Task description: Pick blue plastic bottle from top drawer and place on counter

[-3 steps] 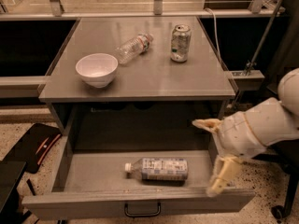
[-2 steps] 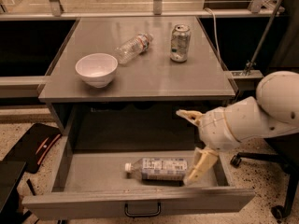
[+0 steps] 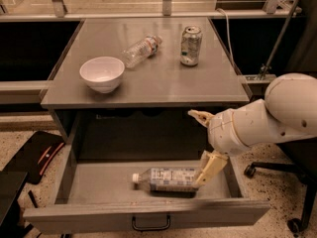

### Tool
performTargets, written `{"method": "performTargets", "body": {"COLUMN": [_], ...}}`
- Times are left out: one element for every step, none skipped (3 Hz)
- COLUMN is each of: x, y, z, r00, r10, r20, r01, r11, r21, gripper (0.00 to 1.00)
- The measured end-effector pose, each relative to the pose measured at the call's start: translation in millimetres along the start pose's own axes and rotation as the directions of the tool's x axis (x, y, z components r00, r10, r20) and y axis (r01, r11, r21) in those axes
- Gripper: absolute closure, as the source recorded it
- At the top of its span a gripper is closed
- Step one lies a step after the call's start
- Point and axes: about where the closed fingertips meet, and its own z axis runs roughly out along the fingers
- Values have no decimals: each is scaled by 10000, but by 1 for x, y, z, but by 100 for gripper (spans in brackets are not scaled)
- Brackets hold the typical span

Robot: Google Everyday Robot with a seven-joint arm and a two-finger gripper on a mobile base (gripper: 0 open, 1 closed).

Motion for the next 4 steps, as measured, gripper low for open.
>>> {"method": "performTargets", "body": {"x": [1, -2, -5, -5], "y": [2, 4, -6, -6], "z": [16, 49, 50, 50], "r00": [9919, 9917, 9925, 9925], "r10": [-143, -31, -93, -92], "r20": [-1261, -1282, -1217, -1215], "r01": [204, 173, 279, 278], "r11": [9987, 9938, 9879, 9879], "r21": [472, 1099, 1527, 1524], "gripper": [0, 0, 0, 0]}}
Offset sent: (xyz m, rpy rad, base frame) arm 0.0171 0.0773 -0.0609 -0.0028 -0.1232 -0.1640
